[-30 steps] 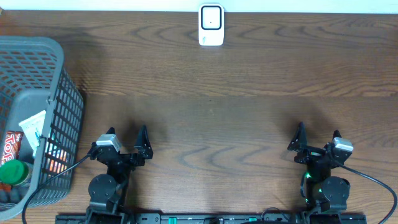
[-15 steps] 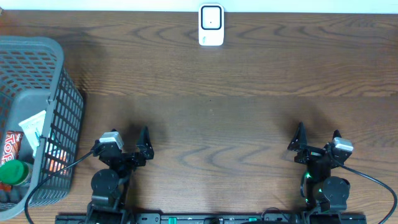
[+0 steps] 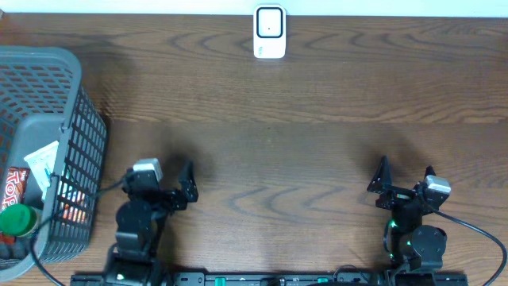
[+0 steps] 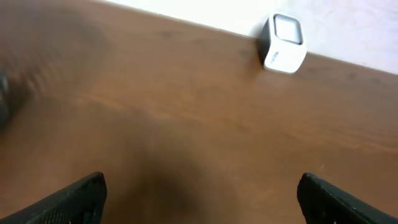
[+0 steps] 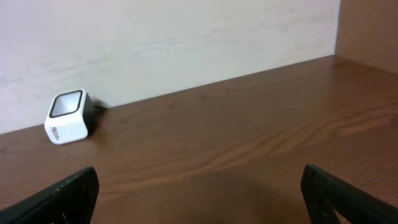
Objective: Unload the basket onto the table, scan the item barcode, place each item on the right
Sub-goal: 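Move the left gripper over the basket and lower it inside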
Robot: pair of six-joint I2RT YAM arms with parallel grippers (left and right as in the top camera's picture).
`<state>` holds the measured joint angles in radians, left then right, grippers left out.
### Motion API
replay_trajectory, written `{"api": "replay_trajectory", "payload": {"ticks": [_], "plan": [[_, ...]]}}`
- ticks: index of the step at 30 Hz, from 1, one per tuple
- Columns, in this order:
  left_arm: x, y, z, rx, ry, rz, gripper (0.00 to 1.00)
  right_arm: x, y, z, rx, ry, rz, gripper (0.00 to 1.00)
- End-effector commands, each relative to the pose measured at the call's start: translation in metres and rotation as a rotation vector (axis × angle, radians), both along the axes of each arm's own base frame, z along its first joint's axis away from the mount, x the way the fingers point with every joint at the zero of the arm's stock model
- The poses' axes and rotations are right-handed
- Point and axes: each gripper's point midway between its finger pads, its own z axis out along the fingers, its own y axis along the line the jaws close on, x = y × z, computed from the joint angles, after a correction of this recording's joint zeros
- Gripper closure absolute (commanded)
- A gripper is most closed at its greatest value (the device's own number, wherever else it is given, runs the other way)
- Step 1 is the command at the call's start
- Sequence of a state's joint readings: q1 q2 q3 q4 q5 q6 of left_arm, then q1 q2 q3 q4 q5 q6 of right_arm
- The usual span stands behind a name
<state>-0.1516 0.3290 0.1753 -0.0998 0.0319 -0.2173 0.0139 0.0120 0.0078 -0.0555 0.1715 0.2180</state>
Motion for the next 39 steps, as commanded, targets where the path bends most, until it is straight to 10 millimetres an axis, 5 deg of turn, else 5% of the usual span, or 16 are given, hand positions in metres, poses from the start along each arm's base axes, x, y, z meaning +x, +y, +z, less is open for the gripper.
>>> {"api": "replay_trajectory", "payload": {"ticks": [1, 10, 24, 39], "plan": [[0.010, -0.004, 0.050, 0.071, -0.029, -0.042, 0.02, 0.000, -0.002, -0.001, -0.013, 0.005, -0.006, 0.01], [0.020, -0.014, 0.078, 0.064, 0.153, -0.083, 0.02, 0.000, -0.002, -0.001, -0.013, 0.005, -0.006, 0.01], [0.062, -0.029, 0.158, 0.075, 0.351, -0.145, 0.02, 0.000, -0.002, -0.001, -0.013, 0.005, -0.006, 0.01], [0.069, -0.030, 0.149, 0.086, 0.467, -0.143, 0.02, 0.000, -0.002, -0.001, -0.013, 0.005, -0.006, 0.01]]}}
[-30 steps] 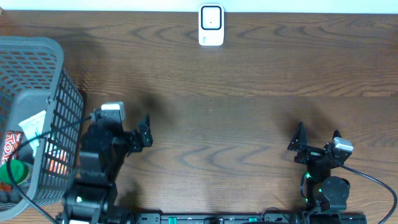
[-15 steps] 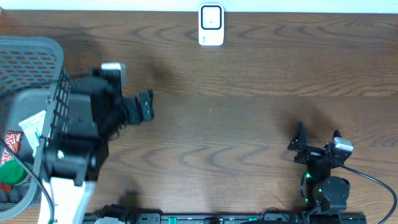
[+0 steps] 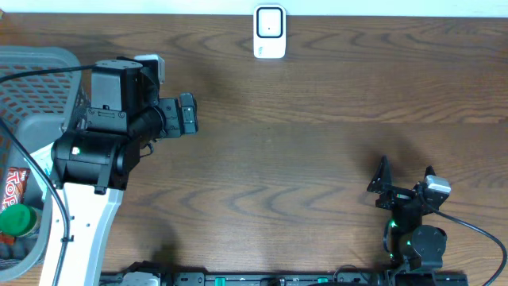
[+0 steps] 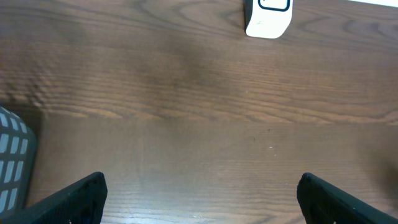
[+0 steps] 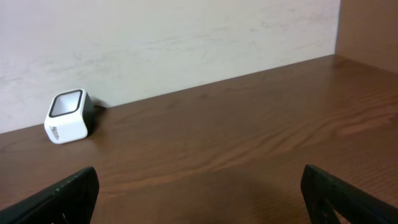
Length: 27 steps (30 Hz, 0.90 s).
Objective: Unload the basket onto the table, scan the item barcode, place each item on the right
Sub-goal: 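Move the left gripper over the basket and lower it inside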
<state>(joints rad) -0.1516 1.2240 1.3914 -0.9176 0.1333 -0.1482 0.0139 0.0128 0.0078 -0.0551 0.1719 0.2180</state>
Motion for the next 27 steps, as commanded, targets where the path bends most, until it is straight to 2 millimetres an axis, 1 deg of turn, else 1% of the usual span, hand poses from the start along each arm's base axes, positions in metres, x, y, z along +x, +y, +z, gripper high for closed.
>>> {"api": "replay_trajectory", "payload": {"ticks": [1, 3, 6, 9, 13, 15, 20, 21, 24, 26, 27], "plan": [[-0.001, -0.001, 0.008, 0.007, -0.019, -0.018, 0.02, 0.000, -0.002, -0.001, -0.013, 0.005, -0.005, 0.01], [0.000, 0.001, 0.008, 0.016, -0.021, -0.010, 0.02, 0.000, -0.002, -0.001, -0.013, 0.005, -0.005, 0.01], [0.002, 0.010, 0.011, 0.039, -0.031, 0.023, 0.02, 0.000, -0.002, -0.001, -0.013, 0.005, -0.005, 0.01], [0.006, 0.024, 0.024, 0.023, -0.056, 0.085, 0.02, 0.000, -0.002, -0.002, -0.013, 0.007, -0.005, 0.01], [0.009, 0.051, 0.052, 0.013, -0.097, 0.174, 0.02, 0.000, -0.002, -0.002, -0.013, 0.006, -0.005, 0.01], [0.010, 0.064, 0.071, 0.014, -0.117, 0.211, 0.02, 0.000, -0.002, -0.002, -0.013, 0.007, -0.005, 0.01], [0.017, 0.080, 0.111, 0.015, -0.150, 0.227, 0.02, 0.000, -0.002, -0.002, -0.013, 0.007, -0.005, 0.01], [0.019, 0.084, 0.116, 0.016, -0.152, 0.239, 0.02, 0.000, -0.002, -0.002, -0.013, 0.006, -0.005, 0.01], [0.027, 0.105, 0.133, 0.014, -0.163, 0.300, 0.02, 0.000, -0.002, -0.002, -0.013, 0.006, -0.005, 0.01], [0.032, 0.121, 0.140, 0.011, -0.169, 0.348, 0.02, 0.000, -0.002, -0.002, -0.013, 0.007, -0.005, 0.01], [0.035, 0.132, 0.143, 0.008, -0.172, 0.382, 0.02, 0.000, -0.002, -0.002, -0.013, 0.006, -0.005, 0.01]]}}
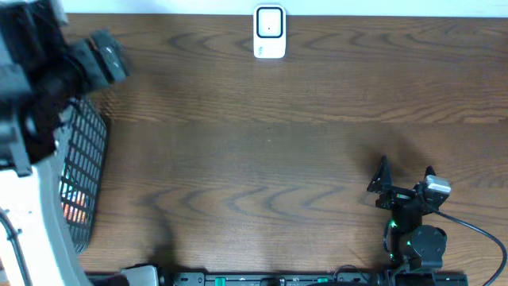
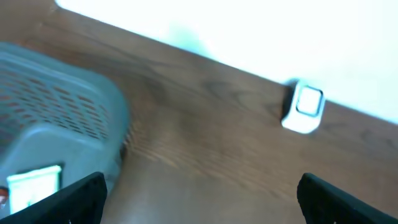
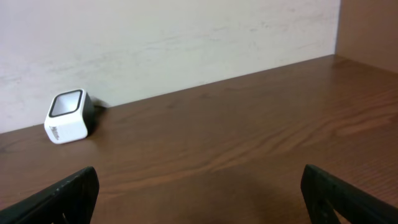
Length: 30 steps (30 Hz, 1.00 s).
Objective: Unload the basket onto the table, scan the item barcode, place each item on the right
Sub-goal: 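Move the left gripper over the basket and lower it inside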
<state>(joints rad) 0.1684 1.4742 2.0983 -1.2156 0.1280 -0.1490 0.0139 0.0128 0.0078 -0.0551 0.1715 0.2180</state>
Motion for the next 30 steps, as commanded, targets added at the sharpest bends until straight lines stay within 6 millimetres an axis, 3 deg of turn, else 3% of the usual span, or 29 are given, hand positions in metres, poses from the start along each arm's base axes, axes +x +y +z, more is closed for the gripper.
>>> {"api": "replay_trajectory", "payload": {"ticks": [1, 6, 9, 12, 15, 20, 30], "plan": [[0.012, 0.035, 0.010, -0.006, -0.015, 0.095, 0.02, 0.000, -0.002, -0.002, -0.014, 0.007, -0.006, 0.01], [0.009, 0.112, 0.000, -0.127, -0.001, 0.378, 0.02, 0.000, -0.002, -0.002, -0.014, 0.007, -0.006, 0.01], [-0.015, 0.160, -0.025, -0.236, 0.060, 0.605, 0.02, 0.000, -0.002, -0.002, -0.014, 0.007, -0.006, 0.01], [-0.048, 0.195, -0.054, -0.316, 0.155, 0.822, 0.02, 0.000, -0.002, -0.002, -0.014, 0.006, -0.006, 0.01], [-0.080, 0.214, -0.082, -0.365, 0.270, 0.967, 0.02, 0.000, -0.002, -0.002, -0.014, 0.007, -0.006, 0.01], [-0.122, 0.234, -0.111, -0.322, 0.418, 1.096, 0.02, 0.000, -0.002, -0.002, -0.014, 0.007, -0.006, 0.01], [-0.159, 0.239, -0.169, -0.365, 0.628, 1.147, 0.02, 0.000, -0.002, -0.002, -0.014, 0.006, -0.006, 0.01]]}}
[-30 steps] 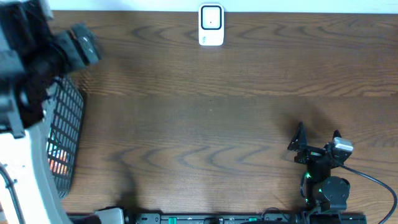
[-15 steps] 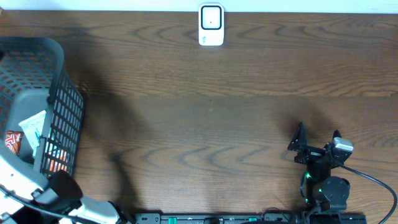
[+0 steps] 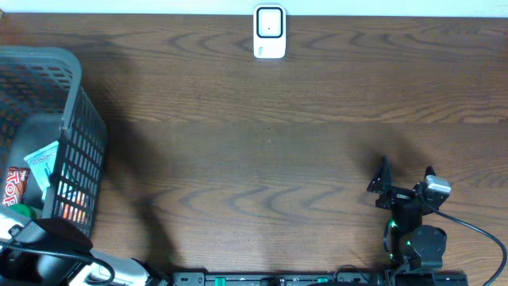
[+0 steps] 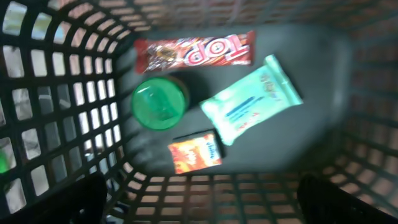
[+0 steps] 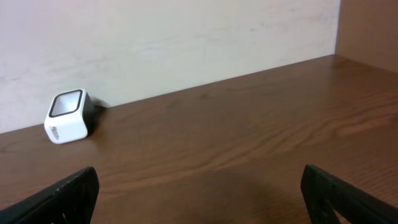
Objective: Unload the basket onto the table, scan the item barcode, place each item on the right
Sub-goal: 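Move the left gripper over the basket and lower it inside, then grasp the green-capped white bottle in the basket with the left gripper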
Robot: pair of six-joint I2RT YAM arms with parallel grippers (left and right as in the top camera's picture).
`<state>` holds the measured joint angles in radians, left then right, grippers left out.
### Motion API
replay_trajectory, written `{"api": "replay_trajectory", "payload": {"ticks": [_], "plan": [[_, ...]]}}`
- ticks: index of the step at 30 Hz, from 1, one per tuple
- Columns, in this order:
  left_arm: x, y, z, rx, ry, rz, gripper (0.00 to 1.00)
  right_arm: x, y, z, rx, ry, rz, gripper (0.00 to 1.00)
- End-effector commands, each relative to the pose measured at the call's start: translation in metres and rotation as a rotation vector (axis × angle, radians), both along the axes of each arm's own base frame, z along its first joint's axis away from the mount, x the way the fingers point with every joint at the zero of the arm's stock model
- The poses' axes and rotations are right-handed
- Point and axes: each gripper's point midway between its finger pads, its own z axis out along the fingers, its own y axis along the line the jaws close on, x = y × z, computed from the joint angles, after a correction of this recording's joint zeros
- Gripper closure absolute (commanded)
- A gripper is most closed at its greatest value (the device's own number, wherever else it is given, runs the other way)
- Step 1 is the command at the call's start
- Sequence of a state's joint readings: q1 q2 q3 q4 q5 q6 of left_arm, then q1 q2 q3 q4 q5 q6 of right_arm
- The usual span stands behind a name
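Looking down into the grey mesh basket (image 4: 74, 93), the left wrist view shows a red TOP candy bar (image 4: 194, 50), a green-lidded jar (image 4: 160, 102), a mint-green wipes packet (image 4: 252, 107) and a small orange box (image 4: 196, 154). My left gripper (image 4: 200, 205) hangs open above them, holding nothing. The white barcode scanner (image 3: 270, 32) stands at the table's far edge, also seen as the scanner (image 5: 68, 116). My right gripper (image 3: 406, 171) rests open near the front right, nothing between its fingers.
The basket (image 3: 75, 135) fills the table's left side. Only part of my left arm (image 3: 44, 238) shows at the overhead view's bottom left corner. A pale wall (image 5: 186, 37) rises behind the scanner. Brown wood tabletop (image 3: 270, 159) lies between basket and right arm.
My left wrist faced the basket's outside and the scanner from the table's far left; now it looks straight down into the basket. The right arm has not moved.
Both arms sat at the front edge with open grippers. Then my left arm was raised beside the basket, facing the table and scanner. Then it was over the basket's far corner, and now it is above the basket's contents. The right arm stayed put.
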<state>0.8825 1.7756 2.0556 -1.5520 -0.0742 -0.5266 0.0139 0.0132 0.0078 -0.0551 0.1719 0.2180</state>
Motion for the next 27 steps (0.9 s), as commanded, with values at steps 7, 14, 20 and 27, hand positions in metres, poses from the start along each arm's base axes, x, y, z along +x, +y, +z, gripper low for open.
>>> {"api": "replay_trajectory", "payload": {"ticks": [7, 14, 20, 27], "plan": [[-0.023, 0.006, -0.045, -0.045, 0.068, 0.040, 0.02, 0.000, -0.002, -0.001, -0.013, 0.006, -0.005, 0.01], [-0.030, 0.001, -0.092, -0.053, 0.076, 0.042, 0.02, 0.000, -0.002, -0.002, -0.013, 0.006, -0.005, 0.01], [-0.045, 0.002, -0.124, -0.066, 0.082, 0.086, 0.02, 0.000, -0.002, -0.002, -0.013, 0.006, -0.005, 0.01], [-0.057, 0.004, -0.142, -0.089, 0.071, 0.135, 0.02, 0.000, -0.002, -0.002, -0.013, 0.006, -0.005, 0.01]]}}
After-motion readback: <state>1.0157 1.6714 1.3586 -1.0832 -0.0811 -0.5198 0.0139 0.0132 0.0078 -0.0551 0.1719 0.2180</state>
